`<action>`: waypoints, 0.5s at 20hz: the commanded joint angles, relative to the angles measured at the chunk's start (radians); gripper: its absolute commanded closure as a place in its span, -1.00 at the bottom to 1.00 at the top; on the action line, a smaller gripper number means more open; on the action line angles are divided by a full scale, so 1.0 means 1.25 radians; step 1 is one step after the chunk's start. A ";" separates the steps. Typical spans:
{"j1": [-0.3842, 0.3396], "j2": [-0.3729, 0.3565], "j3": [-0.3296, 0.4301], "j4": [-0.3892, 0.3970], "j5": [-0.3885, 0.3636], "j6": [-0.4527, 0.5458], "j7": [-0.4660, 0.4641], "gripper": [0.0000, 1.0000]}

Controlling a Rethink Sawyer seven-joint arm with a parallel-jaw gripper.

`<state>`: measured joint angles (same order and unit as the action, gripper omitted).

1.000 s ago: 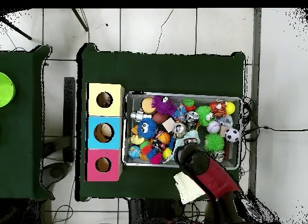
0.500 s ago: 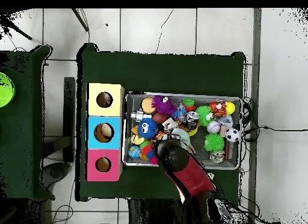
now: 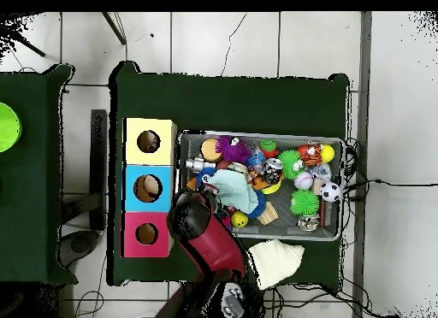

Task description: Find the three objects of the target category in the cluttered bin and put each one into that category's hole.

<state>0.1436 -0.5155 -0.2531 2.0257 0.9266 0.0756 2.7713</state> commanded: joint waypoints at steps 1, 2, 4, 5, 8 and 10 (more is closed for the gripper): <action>0.108 0.082 -0.066 -0.096 0.151 0.100 0.374 1.00; 0.116 0.087 -0.070 -0.101 0.157 0.101 0.381 1.00; 0.142 0.110 -0.101 -0.124 0.157 0.125 0.406 1.00; 0.145 0.114 -0.104 -0.130 0.153 0.132 0.406 1.00; 0.094 0.084 -0.037 -0.091 0.154 0.058 0.343 1.00; -0.023 0.049 0.064 -0.037 0.061 -0.052 0.274 1.00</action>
<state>0.3055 -0.4526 -0.3227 1.9861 1.0298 0.1013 2.9459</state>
